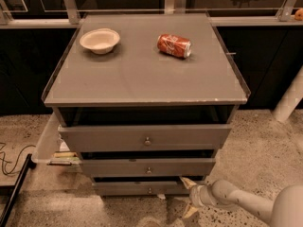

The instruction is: Open bottom drawer

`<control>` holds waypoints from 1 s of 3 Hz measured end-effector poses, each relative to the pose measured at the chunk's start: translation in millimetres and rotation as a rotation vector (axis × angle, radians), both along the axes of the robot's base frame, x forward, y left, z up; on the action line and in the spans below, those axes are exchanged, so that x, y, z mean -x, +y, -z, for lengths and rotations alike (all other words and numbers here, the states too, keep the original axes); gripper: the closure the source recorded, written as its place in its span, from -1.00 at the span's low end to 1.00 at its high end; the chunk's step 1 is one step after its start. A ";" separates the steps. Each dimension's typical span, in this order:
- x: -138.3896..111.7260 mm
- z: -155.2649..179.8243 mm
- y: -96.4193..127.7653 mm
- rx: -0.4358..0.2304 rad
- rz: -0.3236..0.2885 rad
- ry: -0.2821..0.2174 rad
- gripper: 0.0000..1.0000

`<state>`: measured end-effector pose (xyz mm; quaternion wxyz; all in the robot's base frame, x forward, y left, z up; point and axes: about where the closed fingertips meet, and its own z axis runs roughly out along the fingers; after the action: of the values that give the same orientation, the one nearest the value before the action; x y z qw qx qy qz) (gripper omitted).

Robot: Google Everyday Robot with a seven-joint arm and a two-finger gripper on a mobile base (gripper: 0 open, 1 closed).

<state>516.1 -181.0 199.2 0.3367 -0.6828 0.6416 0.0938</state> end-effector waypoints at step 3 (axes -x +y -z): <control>-28.9 19.1 -0.3 -0.028 0.065 0.022 -1.00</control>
Offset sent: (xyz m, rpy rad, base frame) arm 0.0339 -0.0059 -0.0181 0.0149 0.0189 -0.0799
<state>545.1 -181.3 180.1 0.3420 -0.6556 0.6658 0.0995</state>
